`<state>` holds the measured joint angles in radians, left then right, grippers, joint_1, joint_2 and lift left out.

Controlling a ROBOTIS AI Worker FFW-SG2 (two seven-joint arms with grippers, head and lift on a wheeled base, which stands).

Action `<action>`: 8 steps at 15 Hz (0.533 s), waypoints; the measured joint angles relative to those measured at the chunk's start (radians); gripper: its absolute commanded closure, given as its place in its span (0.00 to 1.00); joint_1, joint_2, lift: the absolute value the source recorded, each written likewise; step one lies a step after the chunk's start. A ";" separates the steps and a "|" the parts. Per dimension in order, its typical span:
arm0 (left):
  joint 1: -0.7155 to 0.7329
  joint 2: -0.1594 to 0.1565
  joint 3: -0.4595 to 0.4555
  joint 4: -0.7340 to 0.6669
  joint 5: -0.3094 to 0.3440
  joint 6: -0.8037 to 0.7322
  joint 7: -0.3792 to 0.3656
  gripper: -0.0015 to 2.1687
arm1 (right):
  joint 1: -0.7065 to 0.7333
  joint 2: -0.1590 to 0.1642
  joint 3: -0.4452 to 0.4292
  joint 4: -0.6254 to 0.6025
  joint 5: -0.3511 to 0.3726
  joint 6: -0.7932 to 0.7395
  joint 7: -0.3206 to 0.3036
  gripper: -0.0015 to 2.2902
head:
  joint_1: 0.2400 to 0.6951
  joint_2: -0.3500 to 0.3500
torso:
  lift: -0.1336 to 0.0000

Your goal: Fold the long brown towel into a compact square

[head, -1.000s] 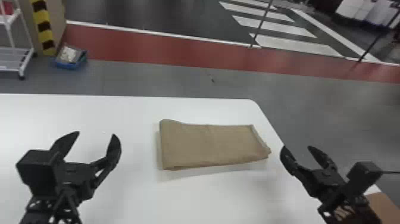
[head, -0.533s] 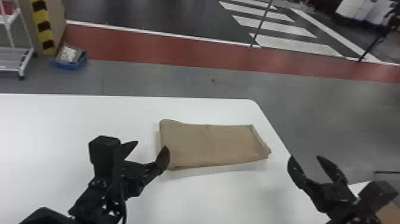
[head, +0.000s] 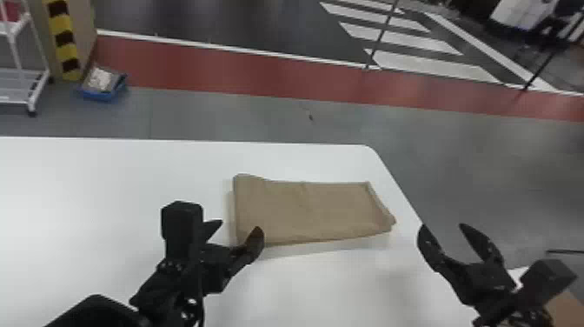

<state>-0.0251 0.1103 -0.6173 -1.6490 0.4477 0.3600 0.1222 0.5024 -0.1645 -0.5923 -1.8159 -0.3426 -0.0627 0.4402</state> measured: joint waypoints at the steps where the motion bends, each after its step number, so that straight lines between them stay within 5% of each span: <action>1: -0.005 -0.002 -0.002 0.001 0.003 0.022 -0.013 0.14 | -0.005 -0.002 0.001 0.009 0.002 0.000 0.000 0.04 | 1.00 0.00 | 0.07; 7: -0.033 -0.009 -0.004 0.023 0.021 0.099 -0.052 0.17 | -0.030 -0.018 0.001 0.038 0.001 0.010 0.000 0.04 | 1.00 0.00 | 0.07; 8: -0.035 -0.009 -0.003 0.025 0.023 0.103 -0.051 0.24 | -0.032 -0.018 0.000 0.039 -0.002 0.010 0.000 0.04 | 1.00 0.00 | 0.07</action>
<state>-0.0601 0.1013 -0.6200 -1.6239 0.4711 0.4631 0.0708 0.4703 -0.1823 -0.5919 -1.7770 -0.3447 -0.0529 0.4402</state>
